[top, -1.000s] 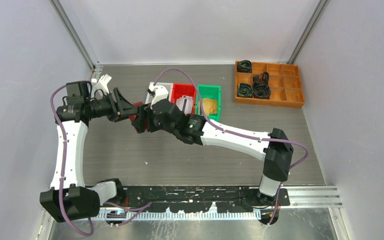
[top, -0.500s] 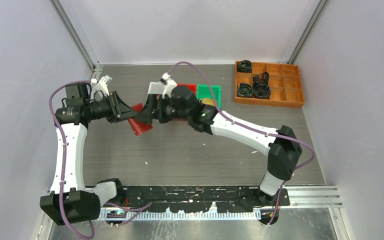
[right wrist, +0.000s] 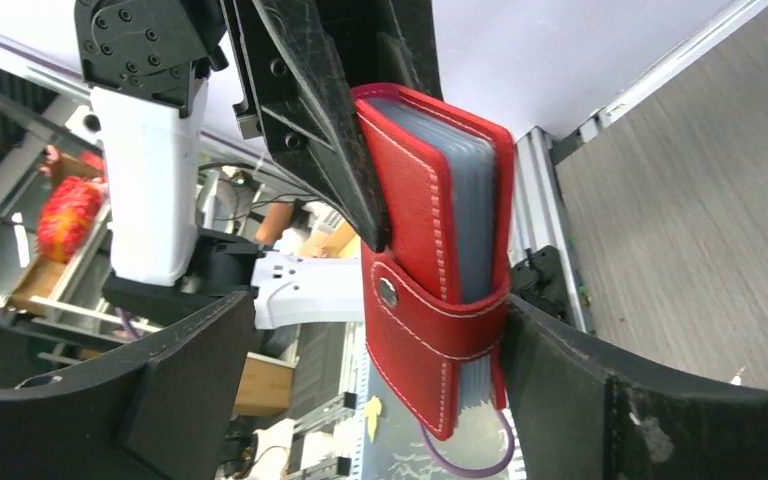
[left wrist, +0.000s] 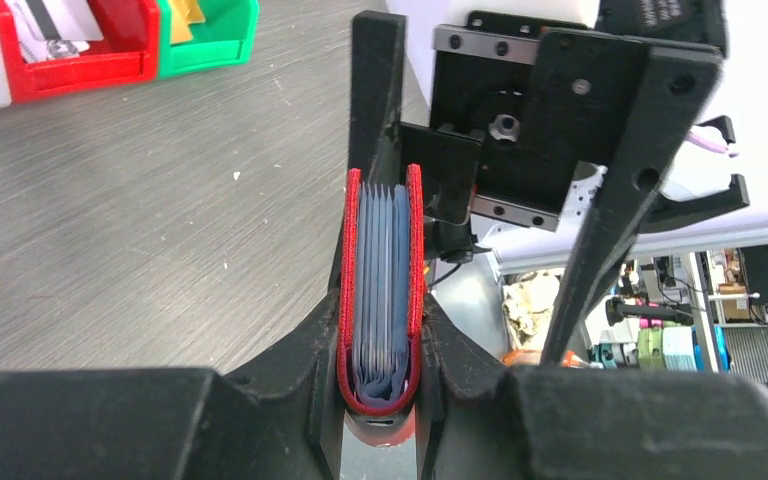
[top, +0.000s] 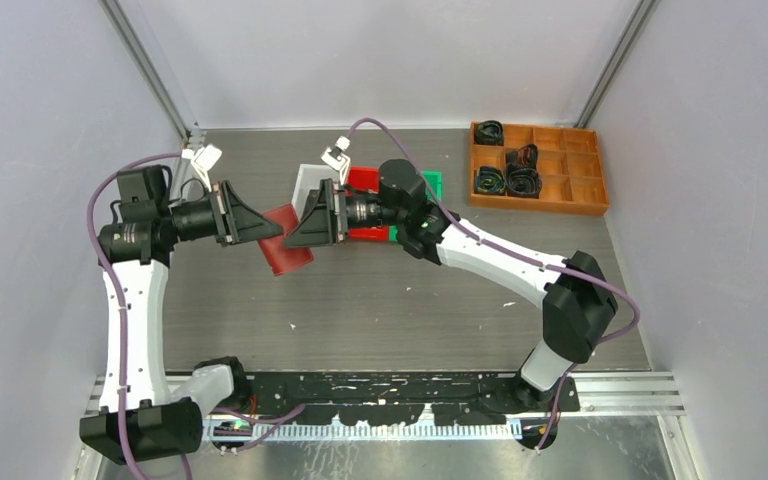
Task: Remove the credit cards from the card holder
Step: Open the card holder at the center of the board.
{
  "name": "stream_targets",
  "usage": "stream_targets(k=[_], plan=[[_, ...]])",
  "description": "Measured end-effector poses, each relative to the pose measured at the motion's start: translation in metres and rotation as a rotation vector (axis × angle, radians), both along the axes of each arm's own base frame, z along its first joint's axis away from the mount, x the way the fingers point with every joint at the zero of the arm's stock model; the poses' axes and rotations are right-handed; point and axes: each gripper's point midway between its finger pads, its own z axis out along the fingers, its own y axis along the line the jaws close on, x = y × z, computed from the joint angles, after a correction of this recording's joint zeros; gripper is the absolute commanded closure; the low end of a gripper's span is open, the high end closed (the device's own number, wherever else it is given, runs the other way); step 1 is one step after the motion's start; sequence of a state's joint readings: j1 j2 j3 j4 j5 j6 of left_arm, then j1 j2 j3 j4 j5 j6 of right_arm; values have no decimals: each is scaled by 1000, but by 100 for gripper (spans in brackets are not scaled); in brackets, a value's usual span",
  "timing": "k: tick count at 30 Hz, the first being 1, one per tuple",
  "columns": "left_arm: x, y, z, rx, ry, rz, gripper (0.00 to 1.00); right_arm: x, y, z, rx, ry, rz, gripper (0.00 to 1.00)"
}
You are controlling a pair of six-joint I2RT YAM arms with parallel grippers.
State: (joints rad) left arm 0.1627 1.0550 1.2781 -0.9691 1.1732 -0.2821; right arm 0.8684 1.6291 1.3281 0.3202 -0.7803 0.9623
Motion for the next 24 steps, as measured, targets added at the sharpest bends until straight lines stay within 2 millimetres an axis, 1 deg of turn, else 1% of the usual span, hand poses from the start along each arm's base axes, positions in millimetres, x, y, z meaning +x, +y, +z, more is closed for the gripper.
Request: stream_targets(k=[2,6,8,9,11,13,14,15,17,19,24], plan=[[-2,-1,5,-5,-16,-6,92,-5,-2,2,31,16,29,20],[-4,-3,12,-22,-23,-19,92,-10,-4,-1,52,51,48,46],[-6,-4,15,-35,-18,-28,90,-10,-5,-3,57,61,50,57],[-7,-5,16,-41,-17,-32,84,-9,-5,-3,57,67,48,61],[-9,-5,18,-49,-16,-37,66,-9,-6,-5,53,77,47,67],[-9,-6,19,-52,-11,-35,35,-9,-6,-5,53,79,47,70],[-9,-5,20,-52,-11,-31,26,-10,-6,-3,58,75,48,73],[-8,-5,20,-50,-16,-29,21,-10,-5,-3,61,72,48,75],[-8,-5,21,-49,-26,-29,18,-9,-5,-3,62,72,43,81],[-10,-6,23,-50,-32,-26,19,-7,-4,-4,61,73,31,85],[-17,-7,22,-51,-41,-29,29,-1,-5,-13,64,79,-16,85]])
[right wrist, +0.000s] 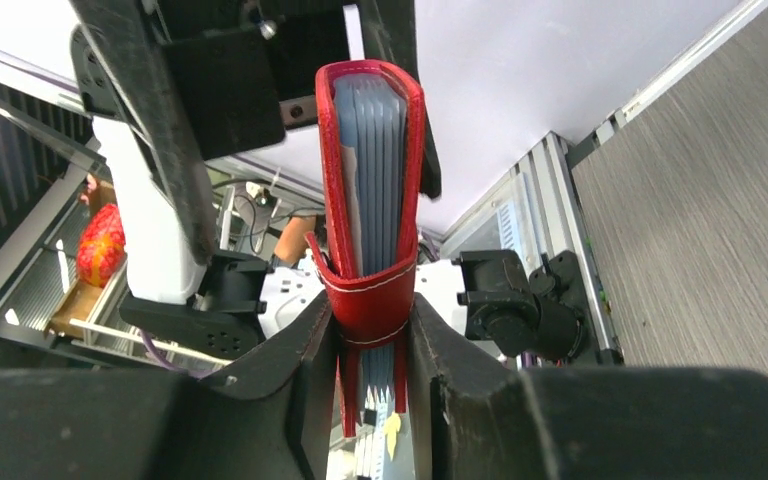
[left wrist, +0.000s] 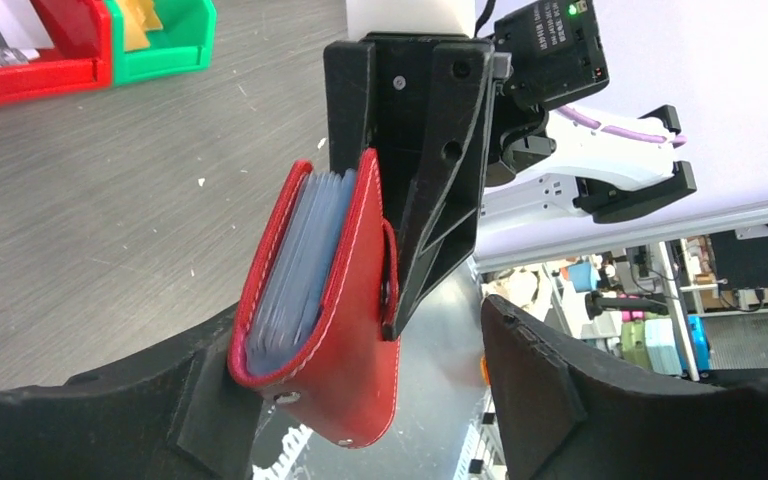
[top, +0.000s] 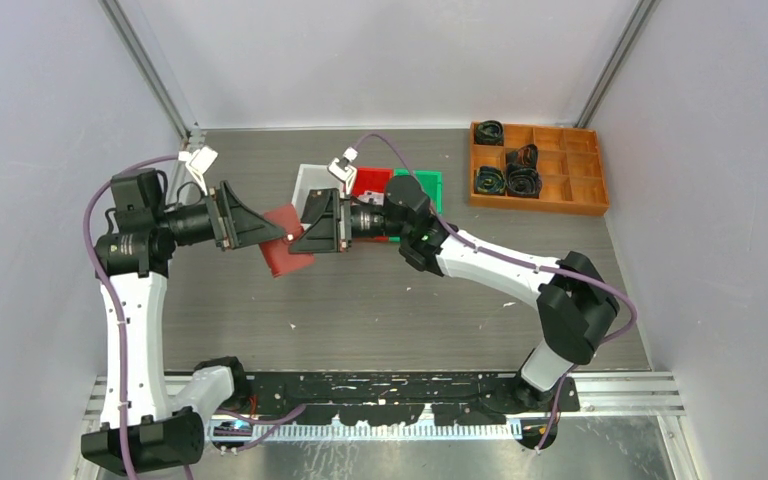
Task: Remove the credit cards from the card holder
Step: Open the card holder at the center of the board.
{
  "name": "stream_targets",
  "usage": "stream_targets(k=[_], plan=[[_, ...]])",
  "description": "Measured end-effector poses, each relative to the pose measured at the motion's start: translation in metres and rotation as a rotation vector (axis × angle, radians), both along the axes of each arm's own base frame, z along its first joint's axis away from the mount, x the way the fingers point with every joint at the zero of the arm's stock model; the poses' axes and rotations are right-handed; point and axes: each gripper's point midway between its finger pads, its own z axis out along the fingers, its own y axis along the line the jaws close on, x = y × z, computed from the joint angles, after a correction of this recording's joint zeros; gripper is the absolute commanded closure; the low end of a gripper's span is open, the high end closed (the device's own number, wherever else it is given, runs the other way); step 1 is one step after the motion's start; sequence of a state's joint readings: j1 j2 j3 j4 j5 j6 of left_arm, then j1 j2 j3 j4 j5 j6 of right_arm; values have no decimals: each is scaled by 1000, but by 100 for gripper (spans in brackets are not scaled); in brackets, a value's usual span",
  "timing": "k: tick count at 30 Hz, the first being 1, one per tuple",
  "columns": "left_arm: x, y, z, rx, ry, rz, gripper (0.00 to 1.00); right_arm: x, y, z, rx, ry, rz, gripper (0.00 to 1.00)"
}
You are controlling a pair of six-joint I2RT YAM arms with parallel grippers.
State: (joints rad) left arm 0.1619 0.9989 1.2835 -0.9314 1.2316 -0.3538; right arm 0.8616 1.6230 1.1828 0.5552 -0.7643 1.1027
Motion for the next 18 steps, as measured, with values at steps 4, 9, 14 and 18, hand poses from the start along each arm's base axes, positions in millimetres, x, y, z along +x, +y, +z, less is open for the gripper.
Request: stream_targets(k=[4,9,14,18], plan=[[-5,-2,-6,-19,31,-13,42,8,0,10,38,-8,-51,85],[-14,-4,-14,-40,60,-28,54,23,-1,24,93,-2,-122,85],[-15,-5,-15,-47,72,-28,66,27,-1,32,122,3,-149,85],[-14,-4,-16,-41,72,-19,63,28,-1,33,125,4,-155,82]])
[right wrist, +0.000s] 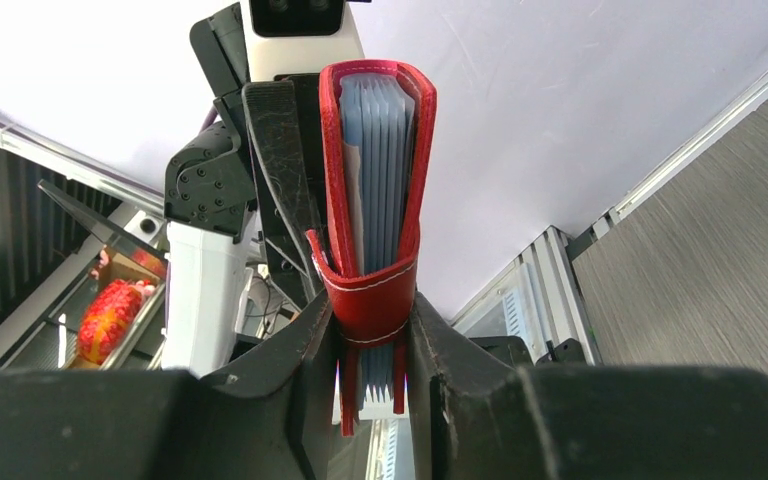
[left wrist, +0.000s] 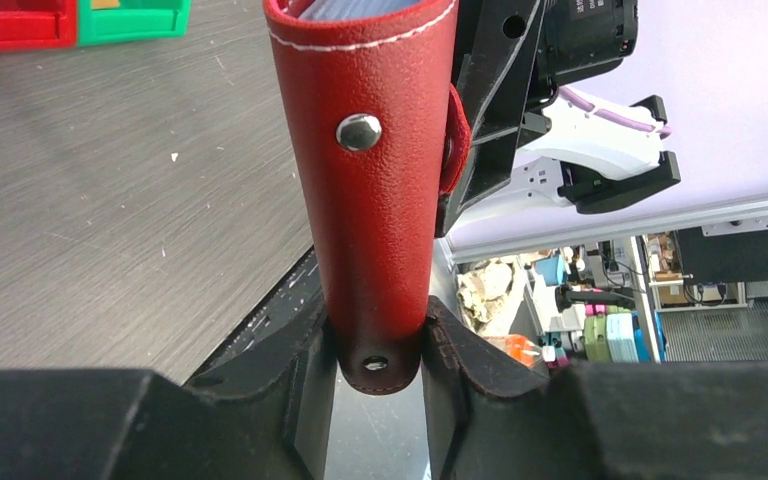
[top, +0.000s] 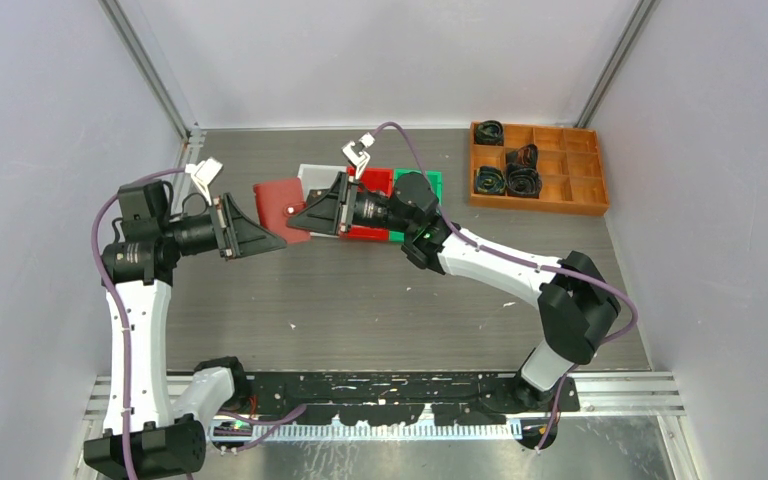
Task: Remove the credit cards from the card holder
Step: Open the card holder at the center of the board.
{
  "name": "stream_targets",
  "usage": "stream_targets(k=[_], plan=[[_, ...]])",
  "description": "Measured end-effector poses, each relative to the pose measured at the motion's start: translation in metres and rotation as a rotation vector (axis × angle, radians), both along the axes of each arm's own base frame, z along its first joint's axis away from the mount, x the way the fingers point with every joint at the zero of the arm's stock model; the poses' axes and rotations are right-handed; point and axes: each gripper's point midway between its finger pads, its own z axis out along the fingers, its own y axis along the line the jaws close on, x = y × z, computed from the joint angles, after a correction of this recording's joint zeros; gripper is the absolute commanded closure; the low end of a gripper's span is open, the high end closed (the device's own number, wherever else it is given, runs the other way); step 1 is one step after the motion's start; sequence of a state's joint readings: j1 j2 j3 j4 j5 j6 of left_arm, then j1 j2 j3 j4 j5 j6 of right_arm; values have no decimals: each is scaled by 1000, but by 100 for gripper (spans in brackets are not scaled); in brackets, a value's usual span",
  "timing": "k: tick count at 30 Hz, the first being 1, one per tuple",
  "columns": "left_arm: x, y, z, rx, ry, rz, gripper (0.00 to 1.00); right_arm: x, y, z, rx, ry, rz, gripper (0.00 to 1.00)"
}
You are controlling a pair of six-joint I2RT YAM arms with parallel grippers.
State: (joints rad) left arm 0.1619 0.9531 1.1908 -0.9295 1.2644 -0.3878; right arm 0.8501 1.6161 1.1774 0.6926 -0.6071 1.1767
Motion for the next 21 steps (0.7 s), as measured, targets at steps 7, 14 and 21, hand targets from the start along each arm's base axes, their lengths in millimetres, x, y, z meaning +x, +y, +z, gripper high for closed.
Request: stream_targets(k=[7,14,21], plan=[[4,0,3,-4,0,12,53,-2,3,-1,-3,-3,-11,81],[7,1,6,-14,0,19,59,-5,6,-2,-7,-9,-8,81],[11,2,4,-2,1,39,85,-6,7,-1,-1,-15,-11,51]])
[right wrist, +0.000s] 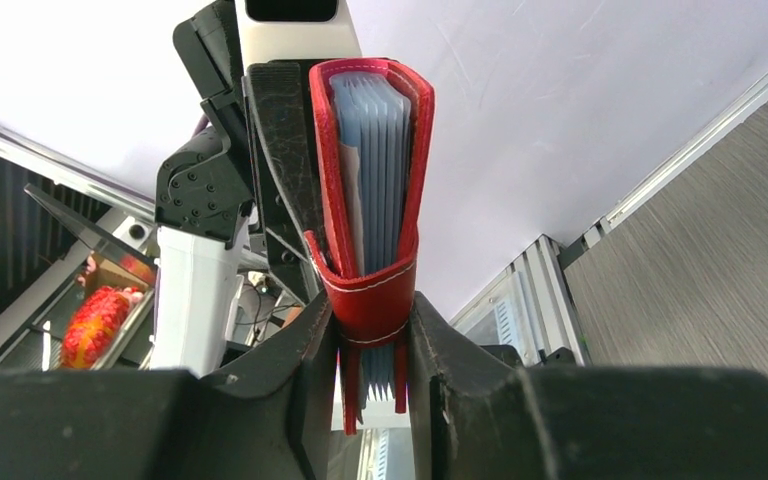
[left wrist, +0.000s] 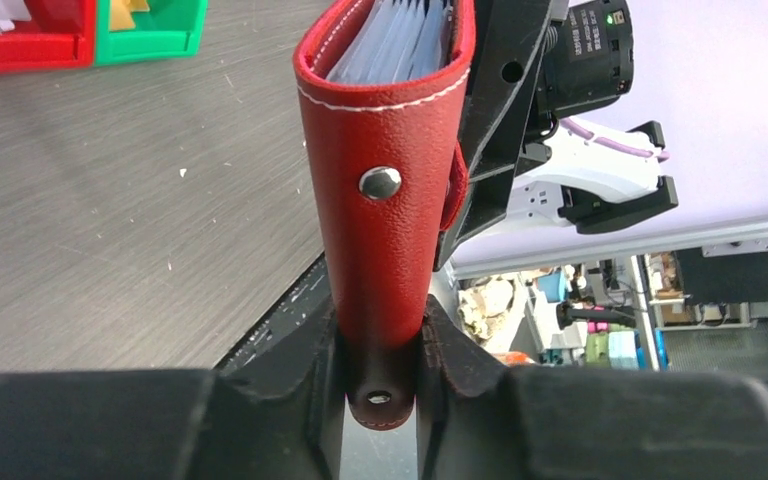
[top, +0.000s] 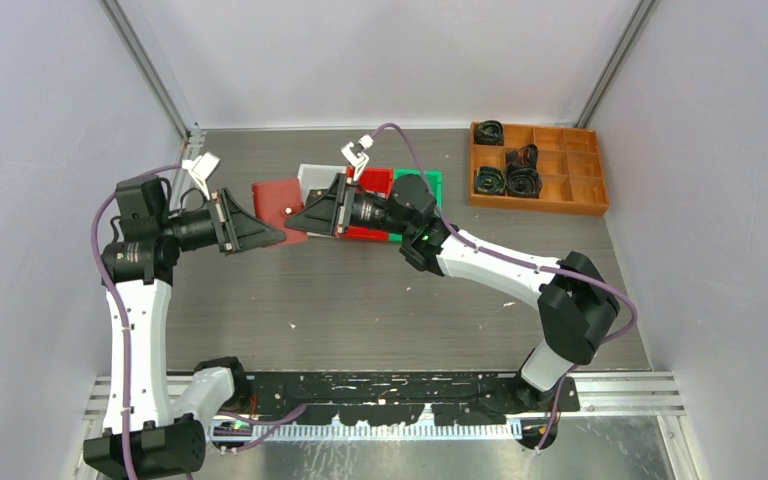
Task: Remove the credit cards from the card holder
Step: Open the card holder at the center of the board.
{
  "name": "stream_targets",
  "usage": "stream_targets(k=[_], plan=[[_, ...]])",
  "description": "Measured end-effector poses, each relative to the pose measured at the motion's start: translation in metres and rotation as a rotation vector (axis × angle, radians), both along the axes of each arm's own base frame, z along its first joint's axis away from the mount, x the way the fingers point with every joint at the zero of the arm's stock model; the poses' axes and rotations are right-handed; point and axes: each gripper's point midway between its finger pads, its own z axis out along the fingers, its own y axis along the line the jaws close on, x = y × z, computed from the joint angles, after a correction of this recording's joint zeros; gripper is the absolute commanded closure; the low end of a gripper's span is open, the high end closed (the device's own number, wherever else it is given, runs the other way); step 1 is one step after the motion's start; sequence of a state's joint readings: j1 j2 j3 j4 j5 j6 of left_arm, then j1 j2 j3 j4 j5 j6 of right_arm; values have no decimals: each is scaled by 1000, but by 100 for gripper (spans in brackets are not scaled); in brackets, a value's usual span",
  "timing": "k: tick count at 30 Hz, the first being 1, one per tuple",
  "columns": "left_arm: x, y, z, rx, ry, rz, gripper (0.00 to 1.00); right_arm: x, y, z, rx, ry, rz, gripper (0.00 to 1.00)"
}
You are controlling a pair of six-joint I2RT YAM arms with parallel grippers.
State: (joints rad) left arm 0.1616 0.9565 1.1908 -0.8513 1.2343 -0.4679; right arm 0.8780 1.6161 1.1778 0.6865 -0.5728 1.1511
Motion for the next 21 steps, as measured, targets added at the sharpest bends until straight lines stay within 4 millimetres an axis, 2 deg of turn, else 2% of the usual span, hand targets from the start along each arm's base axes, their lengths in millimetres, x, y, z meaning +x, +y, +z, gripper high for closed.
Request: stream_targets(k=[2,3,5,8,12,17,21], plan=[[1,0,0,3,-5,2,91,1,0,-1,-3,2,-4,21],[3,1,-1,12,-9,11,94,3,1,-3,-10,5,-13,11],[9,4,-7,45,-16,43,99,9,2,-10,-49,21,-51,6],[22,15,-22,137,-33,120,100,30,5,-30,-219,54,-186,7],[38,36,-45,291,-59,229,100,49,-1,-29,-397,28,-368,19],[45,51,-71,427,-78,269,100,40,-4,-24,-522,-33,-457,31],[42,46,-87,508,-93,228,100,35,8,-25,-582,-58,-451,39]])
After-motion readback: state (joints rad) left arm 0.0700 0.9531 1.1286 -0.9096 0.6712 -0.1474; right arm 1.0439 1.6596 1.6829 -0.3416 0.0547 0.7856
